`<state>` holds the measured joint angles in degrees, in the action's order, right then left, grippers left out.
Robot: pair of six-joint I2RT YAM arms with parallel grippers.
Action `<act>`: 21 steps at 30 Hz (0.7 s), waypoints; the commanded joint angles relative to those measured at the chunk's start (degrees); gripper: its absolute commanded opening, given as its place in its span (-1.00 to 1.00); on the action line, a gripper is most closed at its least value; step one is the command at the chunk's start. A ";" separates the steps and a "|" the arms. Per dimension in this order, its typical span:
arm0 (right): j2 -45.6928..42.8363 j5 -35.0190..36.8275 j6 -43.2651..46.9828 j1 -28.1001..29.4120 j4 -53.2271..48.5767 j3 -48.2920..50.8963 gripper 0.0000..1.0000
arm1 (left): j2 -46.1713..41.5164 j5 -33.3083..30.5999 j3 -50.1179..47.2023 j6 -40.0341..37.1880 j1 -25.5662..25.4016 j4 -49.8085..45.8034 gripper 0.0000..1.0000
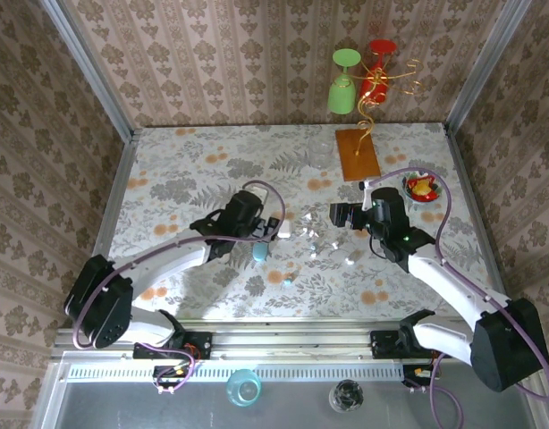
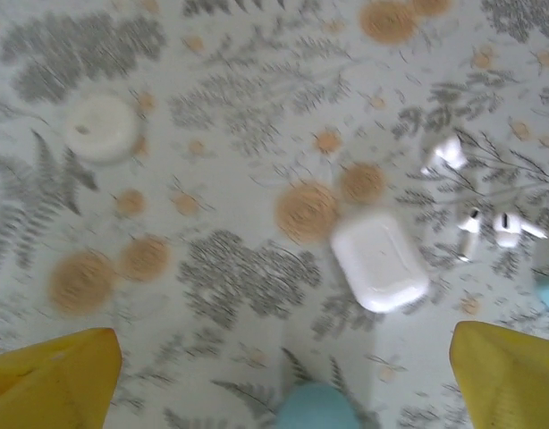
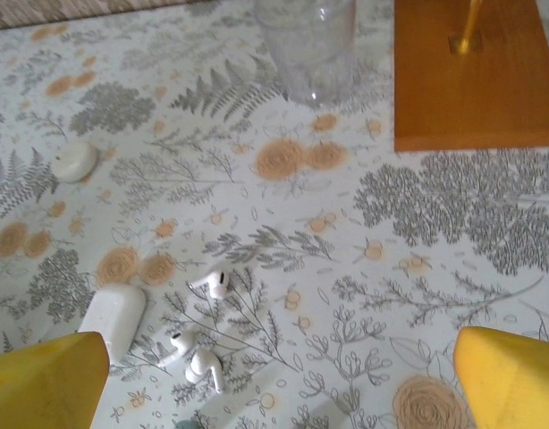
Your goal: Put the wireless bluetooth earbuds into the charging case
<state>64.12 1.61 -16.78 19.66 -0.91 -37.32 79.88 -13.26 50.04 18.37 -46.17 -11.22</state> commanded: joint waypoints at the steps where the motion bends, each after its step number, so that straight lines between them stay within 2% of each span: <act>1: 1.15 0.56 -2.25 0.03 -1.95 -1.08 1.00 | 1.87 0.45 2.22 11.74 -1.54 -8.03 0.93; 8: 3.44 1.38 -3.81 0.09 0.04 -1.00 1.00 | 6.86 7.26 1.18 18.89 -2.54 -8.64 0.94; 10: 4.06 1.38 -4.44 0.04 1.09 -1.00 1.00 | 8.57 8.57 1.11 20.14 -2.65 -8.61 0.88; 13: 5.02 1.47 -4.94 0.06 2.04 -1.15 1.00 | 10.23 9.71 1.20 20.43 -2.75 -8.02 0.67; 19: 5.77 1.55 -5.17 0.05 1.87 -1.27 1.00 | 12.35 8.31 1.43 20.72 -2.76 -9.70 0.47; 21: 5.83 1.56 -5.25 0.03 2.10 -1.10 1.00 | 13.22 8.14 0.97 21.36 -2.78 -9.73 0.46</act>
<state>69.52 1.67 -21.06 19.66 -0.03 -37.34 91.70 -5.30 50.87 37.87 -48.47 -18.55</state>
